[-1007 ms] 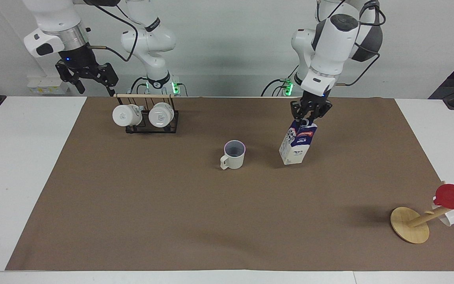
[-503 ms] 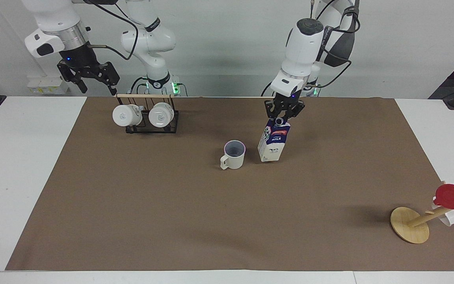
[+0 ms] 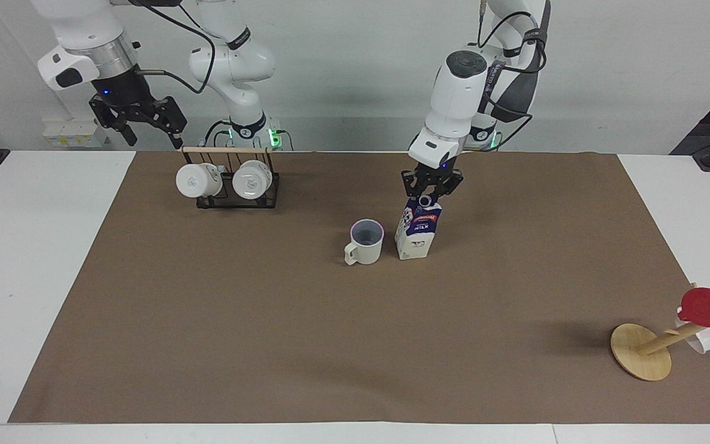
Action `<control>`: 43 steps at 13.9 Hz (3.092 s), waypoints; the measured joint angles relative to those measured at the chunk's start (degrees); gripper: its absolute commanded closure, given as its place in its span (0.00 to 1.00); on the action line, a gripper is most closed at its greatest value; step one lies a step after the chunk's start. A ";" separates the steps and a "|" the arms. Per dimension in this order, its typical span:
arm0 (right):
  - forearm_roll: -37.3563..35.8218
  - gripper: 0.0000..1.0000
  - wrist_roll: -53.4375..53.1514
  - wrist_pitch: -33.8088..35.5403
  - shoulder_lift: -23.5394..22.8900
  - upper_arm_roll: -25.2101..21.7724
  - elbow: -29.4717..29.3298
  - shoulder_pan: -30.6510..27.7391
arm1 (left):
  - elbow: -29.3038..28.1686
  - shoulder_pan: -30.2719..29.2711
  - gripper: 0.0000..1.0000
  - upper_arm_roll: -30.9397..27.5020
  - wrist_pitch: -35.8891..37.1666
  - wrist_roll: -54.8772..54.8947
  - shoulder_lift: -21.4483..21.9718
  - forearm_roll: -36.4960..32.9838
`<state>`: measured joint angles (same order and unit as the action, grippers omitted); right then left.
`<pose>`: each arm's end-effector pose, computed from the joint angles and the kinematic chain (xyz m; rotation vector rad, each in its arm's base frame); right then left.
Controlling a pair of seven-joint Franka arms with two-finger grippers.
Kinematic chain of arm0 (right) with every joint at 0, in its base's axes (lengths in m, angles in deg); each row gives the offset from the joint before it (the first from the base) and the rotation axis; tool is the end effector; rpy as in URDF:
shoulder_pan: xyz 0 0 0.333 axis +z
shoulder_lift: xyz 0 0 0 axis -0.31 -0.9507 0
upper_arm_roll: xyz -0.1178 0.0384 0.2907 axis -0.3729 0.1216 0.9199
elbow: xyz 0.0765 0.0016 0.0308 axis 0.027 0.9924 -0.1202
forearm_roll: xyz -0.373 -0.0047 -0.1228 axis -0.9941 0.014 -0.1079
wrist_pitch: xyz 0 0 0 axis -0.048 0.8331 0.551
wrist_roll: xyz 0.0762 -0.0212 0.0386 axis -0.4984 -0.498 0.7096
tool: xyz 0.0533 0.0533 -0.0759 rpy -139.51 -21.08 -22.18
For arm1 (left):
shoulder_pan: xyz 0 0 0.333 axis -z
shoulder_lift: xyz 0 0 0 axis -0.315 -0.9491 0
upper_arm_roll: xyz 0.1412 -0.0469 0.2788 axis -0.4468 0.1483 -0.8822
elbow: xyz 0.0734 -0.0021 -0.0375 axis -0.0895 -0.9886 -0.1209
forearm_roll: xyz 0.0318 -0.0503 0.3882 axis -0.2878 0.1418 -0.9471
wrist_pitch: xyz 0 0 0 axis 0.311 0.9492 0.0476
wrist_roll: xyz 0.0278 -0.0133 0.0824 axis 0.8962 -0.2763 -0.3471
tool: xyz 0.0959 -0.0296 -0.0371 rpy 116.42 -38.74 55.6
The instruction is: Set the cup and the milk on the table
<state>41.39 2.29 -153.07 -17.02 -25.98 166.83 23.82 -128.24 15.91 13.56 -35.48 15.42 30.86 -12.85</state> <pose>0.5163 -0.0243 0.6547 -3.1052 0.2132 -0.0185 0.4622 -0.3002 0.4676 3.0466 0.0812 0.1670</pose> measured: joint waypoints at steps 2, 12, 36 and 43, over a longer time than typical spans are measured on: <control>0.00 0.00 0.00 0.00 0.00 0.00 0.00 0.00 | 0.00 0.00 0.00 0.00 -0.03 -0.05 -0.02 0.00; 0.00 0.00 0.00 0.00 0.00 0.00 0.00 0.00 | 10.69 -0.95 0.00 -1.69 12.90 1.31 2.30 -0.01; -0.14 0.00 -0.02 -0.05 0.00 0.01 0.05 0.04 | 15.88 -26.42 0.00 -3.22 33.73 27.16 9.87 0.22; -0.14 0.00 -0.02 -0.05 0.00 0.01 0.05 0.04 | 26.51 -27.12 0.00 -3.22 39.61 27.16 3.00 0.22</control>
<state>41.25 2.27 -153.12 -17.02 -25.97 166.87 23.87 -101.73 -11.21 10.34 4.13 42.58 33.87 -12.63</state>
